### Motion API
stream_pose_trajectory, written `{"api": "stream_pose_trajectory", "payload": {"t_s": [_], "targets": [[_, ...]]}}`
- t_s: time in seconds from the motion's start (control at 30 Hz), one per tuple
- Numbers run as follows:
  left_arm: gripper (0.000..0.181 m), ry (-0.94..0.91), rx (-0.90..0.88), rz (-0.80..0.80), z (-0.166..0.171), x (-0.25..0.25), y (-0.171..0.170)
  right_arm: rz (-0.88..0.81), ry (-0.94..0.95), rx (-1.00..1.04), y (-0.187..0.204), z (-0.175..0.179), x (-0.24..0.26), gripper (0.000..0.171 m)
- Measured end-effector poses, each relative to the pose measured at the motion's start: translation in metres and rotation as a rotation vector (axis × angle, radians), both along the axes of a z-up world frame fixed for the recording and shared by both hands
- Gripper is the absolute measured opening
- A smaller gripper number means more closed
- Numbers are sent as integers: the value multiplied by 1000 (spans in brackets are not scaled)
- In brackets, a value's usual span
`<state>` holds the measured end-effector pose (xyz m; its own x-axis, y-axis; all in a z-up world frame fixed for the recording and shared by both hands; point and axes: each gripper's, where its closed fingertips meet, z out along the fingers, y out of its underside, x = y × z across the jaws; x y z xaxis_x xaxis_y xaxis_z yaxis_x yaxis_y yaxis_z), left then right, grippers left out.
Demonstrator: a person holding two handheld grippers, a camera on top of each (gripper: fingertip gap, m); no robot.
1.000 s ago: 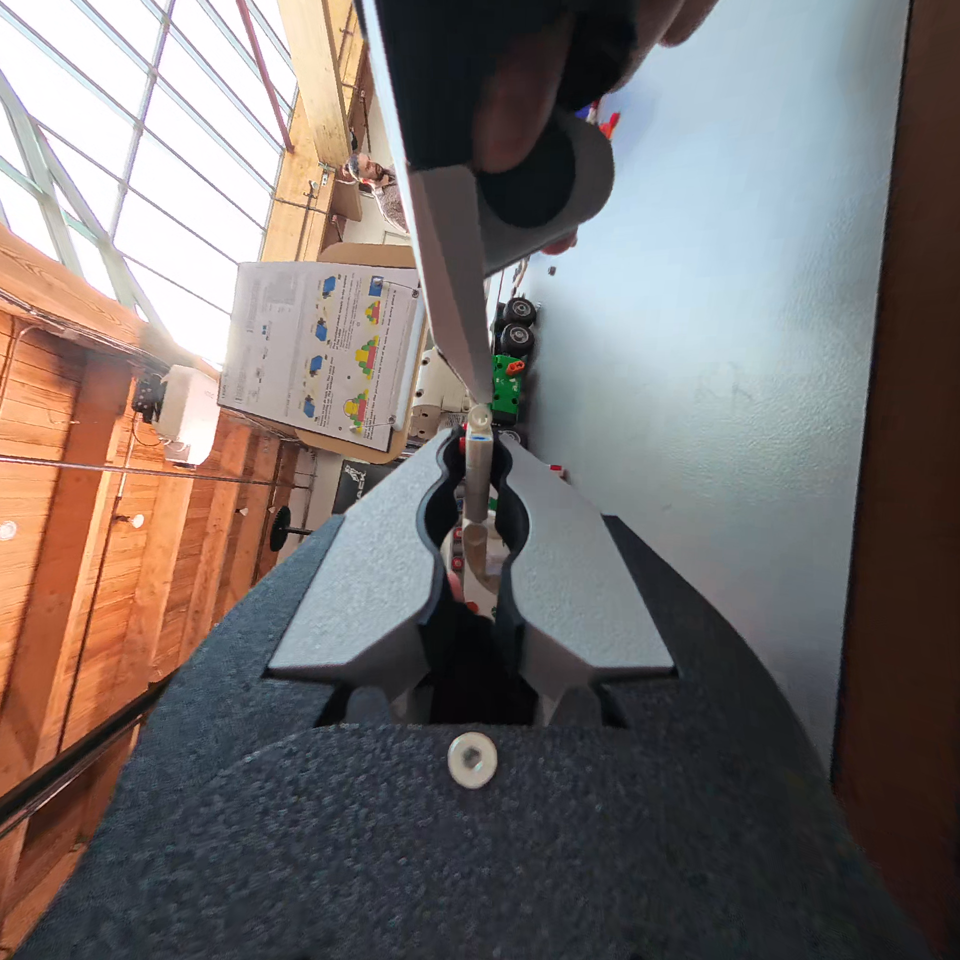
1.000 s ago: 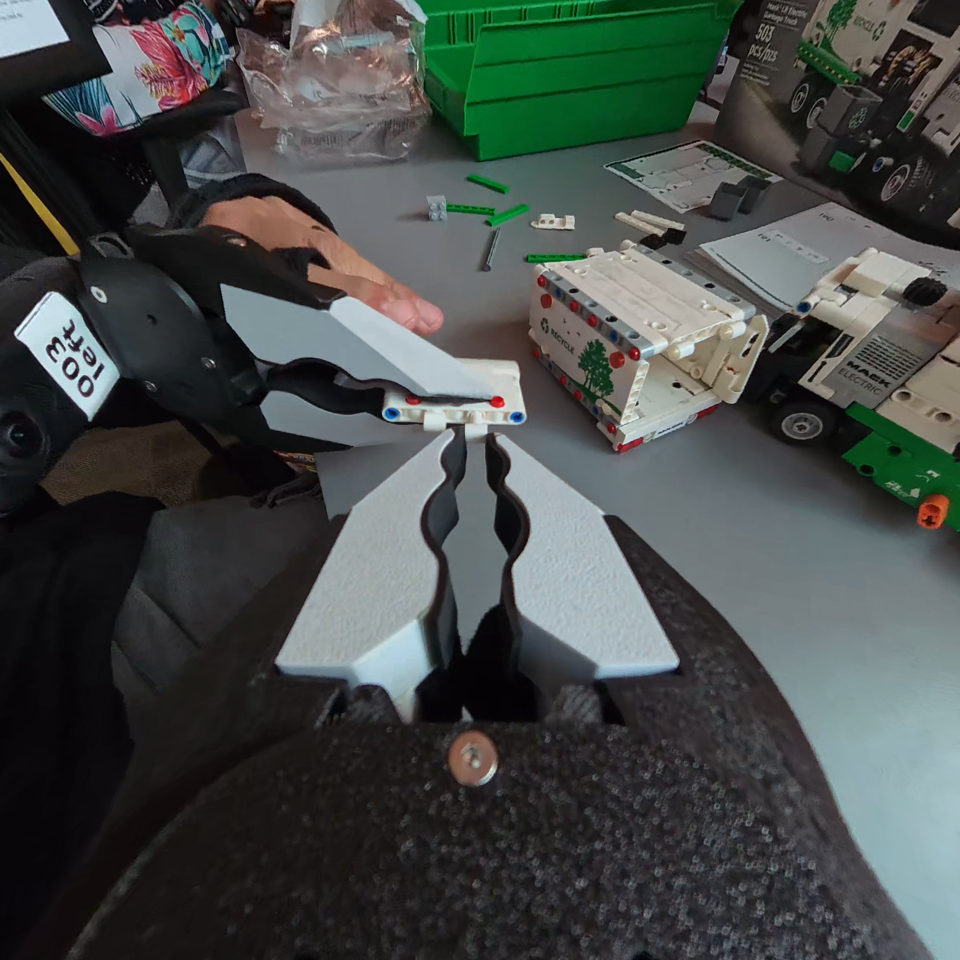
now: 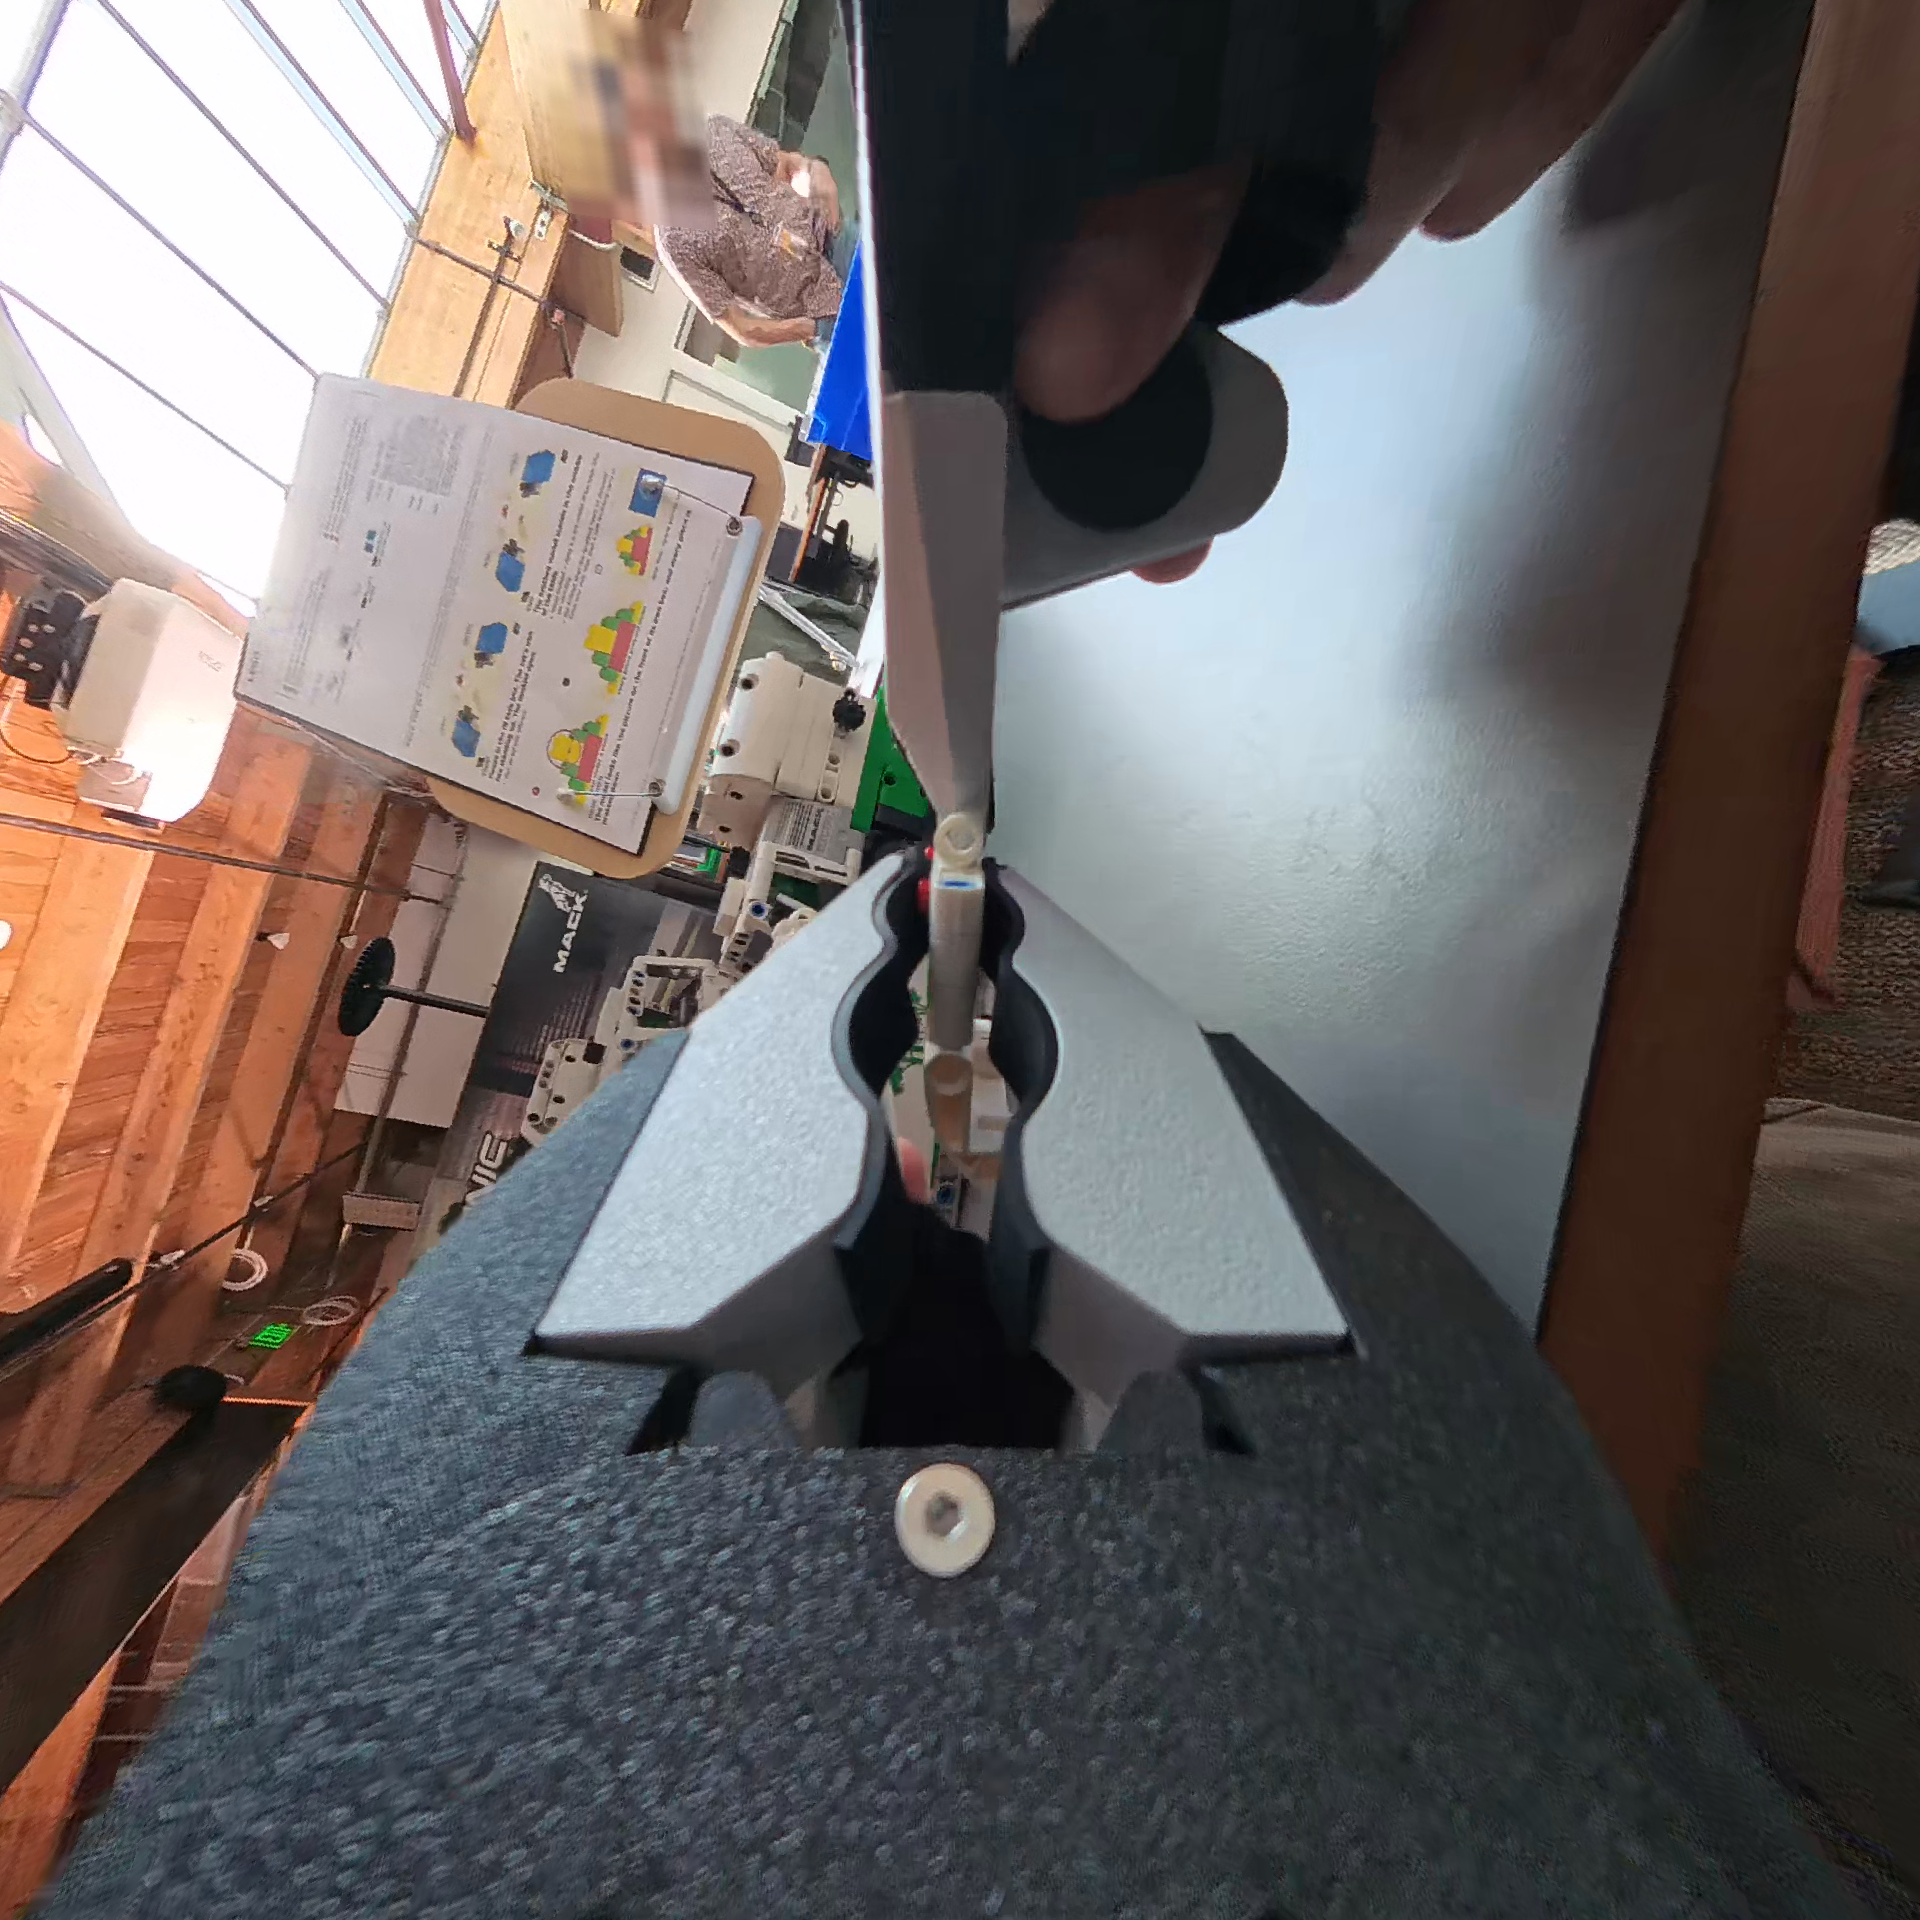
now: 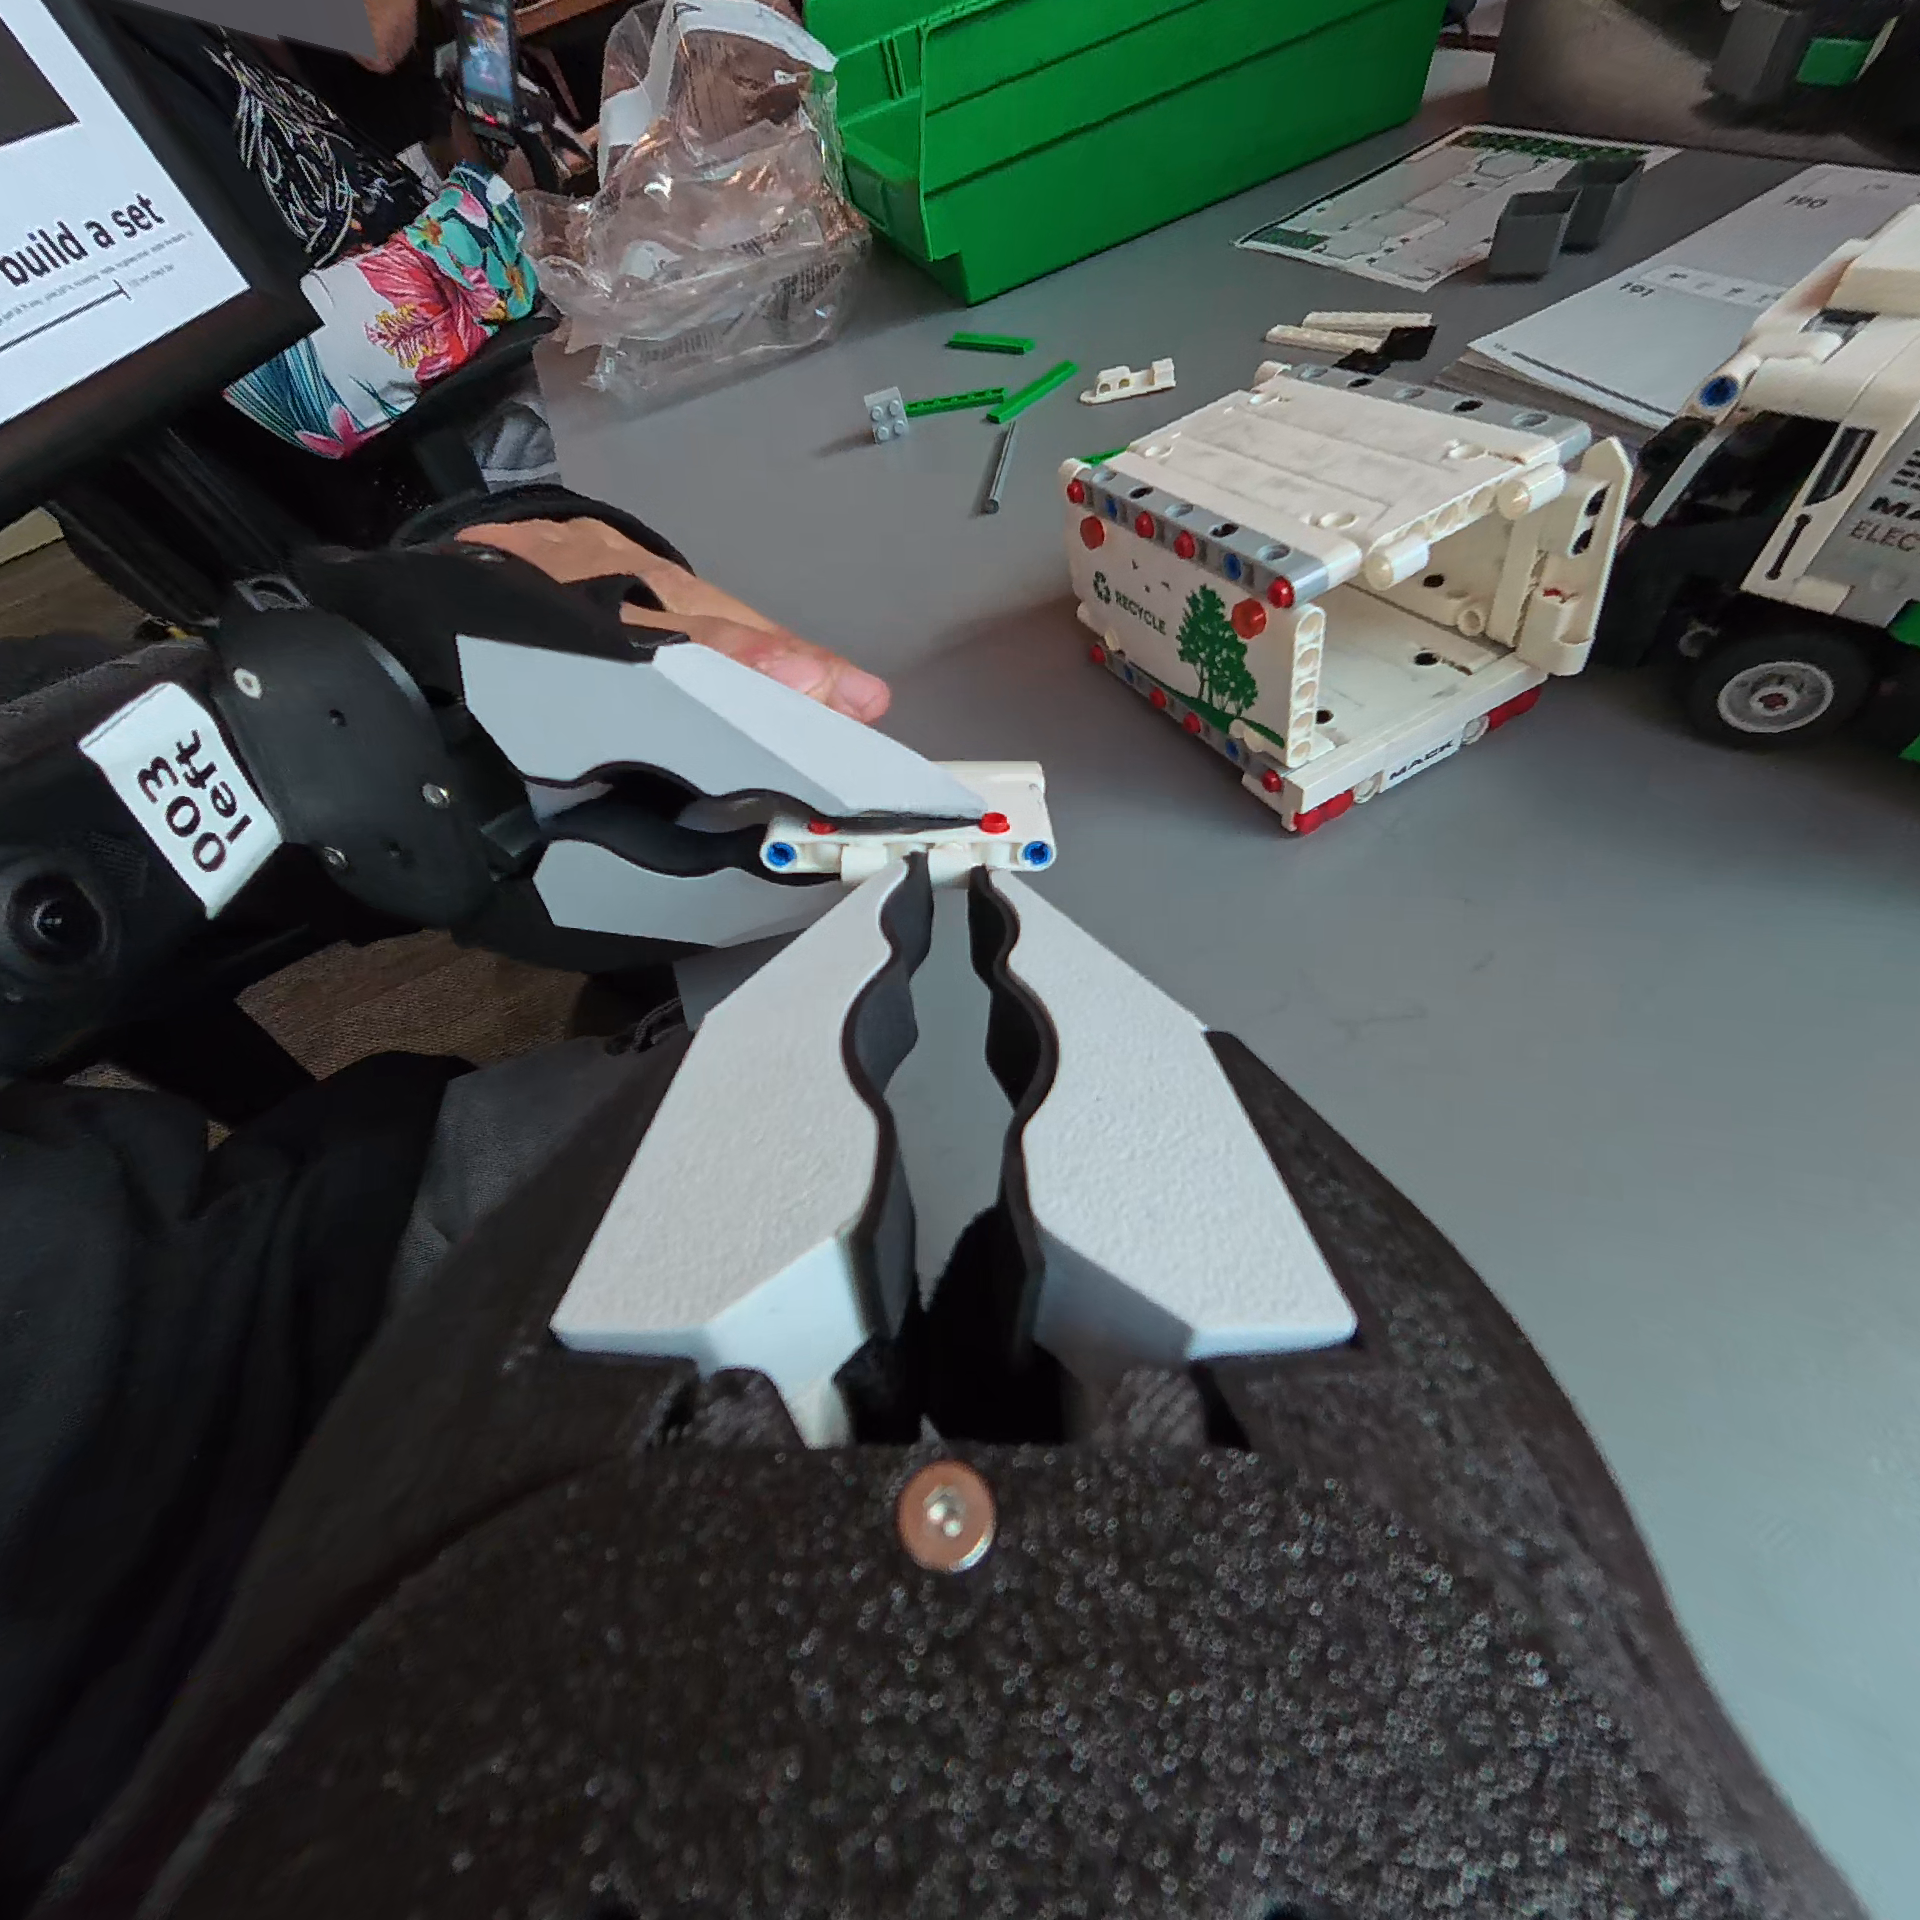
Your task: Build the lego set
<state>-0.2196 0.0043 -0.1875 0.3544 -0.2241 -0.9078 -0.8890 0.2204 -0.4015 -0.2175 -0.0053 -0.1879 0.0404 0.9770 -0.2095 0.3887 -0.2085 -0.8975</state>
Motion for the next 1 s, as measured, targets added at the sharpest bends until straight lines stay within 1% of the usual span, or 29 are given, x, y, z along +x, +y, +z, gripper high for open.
{"api": "stream_pose_trajectory", "payload": {"t_s": [0.13,0.2,0.3,0.37,0.57,0.67,0.73,0.77,0.83,0.87,0.9,0.93,1.0], "targets": [[6,-7,11,-2,2,1,0,5,15,-19,-1,2,0,6],[5,6,52,0,6,0,-1,2,44,-53,-1,6,-1,6],[5,60,142,20,12,-1,-2,21,68,-191,-5,11,-2,6],[5,70,162,32,14,-1,-2,17,76,-187,-5,13,-2,6],[5,14,136,2,20,0,-2,12,91,-166,-4,20,-1,7],[6,-42,108,-9,28,0,-2,57,95,-31,-4,32,6,5],[6,-61,93,-15,31,1,-1,27,68,91,6,36,8,6],[6,-49,90,-16,30,2,1,38,59,120,5,38,8,8],[5,-55,71,-39,28,6,2,65,69,171,1,43,7,17],[5,-77,33,-66,25,10,2,80,47,243,1,42,8,19],[6,-93,-14,-101,21,14,0,67,12,355,6,41,13,16],[6,-105,-67,-140,18,18,-3,145,-18,456,-2,40,19,16],[6,-149,-188,-212,12,26,-11,249,-110,681,-7,41,32,16]]}}
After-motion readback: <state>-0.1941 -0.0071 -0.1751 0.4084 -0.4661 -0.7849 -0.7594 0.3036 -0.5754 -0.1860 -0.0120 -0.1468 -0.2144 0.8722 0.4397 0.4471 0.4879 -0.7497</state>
